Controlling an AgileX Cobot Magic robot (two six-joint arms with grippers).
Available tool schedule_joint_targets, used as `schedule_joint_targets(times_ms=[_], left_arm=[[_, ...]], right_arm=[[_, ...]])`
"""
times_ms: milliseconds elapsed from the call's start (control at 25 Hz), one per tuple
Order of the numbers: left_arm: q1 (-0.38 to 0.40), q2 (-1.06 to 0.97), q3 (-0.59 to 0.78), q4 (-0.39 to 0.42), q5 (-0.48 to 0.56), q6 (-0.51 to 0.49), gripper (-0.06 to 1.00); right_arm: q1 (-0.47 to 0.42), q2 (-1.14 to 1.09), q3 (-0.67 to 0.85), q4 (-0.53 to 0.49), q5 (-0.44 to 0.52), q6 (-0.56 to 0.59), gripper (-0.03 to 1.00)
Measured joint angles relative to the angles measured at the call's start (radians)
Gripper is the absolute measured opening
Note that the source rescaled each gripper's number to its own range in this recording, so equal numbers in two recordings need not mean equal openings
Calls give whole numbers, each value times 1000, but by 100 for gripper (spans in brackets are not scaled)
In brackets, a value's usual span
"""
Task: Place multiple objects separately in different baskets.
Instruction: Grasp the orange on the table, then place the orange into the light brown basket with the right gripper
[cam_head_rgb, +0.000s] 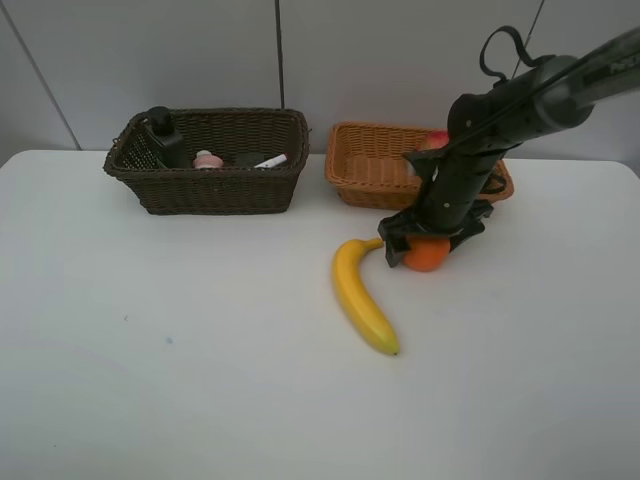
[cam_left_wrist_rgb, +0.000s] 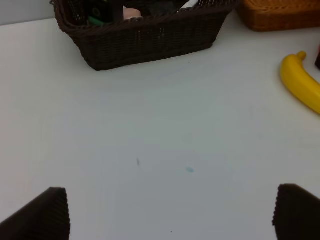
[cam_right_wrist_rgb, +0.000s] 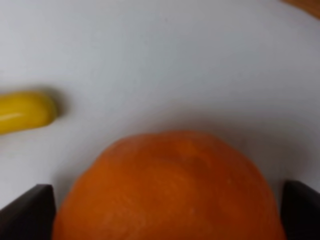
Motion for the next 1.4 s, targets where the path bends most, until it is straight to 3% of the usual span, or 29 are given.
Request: schedule_joint_targets(times_ms=[120, 280, 480, 640, 840, 1200, 1280, 1400], left_arm=[[0, 0, 0, 0, 0, 0, 100], [0, 0, 0, 0, 0, 0, 100], [0, 0, 0, 0, 0, 0, 100], [0, 0, 0, 0, 0, 0, 100], [0, 0, 0, 0, 0, 0, 100], [0, 0, 0, 0, 0, 0, 100], [0, 0, 0, 0, 0, 0, 100], [0, 0, 0, 0, 0, 0, 100]], right_arm=[[0, 1, -2, -7, 9, 0, 87], [0, 1, -2, -24, 31, 0, 59], [0, -3, -14, -24, 63, 11, 59], [0, -47, -93, -22, 200, 19, 59], [0, -101, -314, -22, 311, 20, 59], [0, 84, -687, 2, 316, 23, 59], [0, 142, -733, 2, 316, 24, 64], [0, 201, -765, -13, 319, 27, 84]])
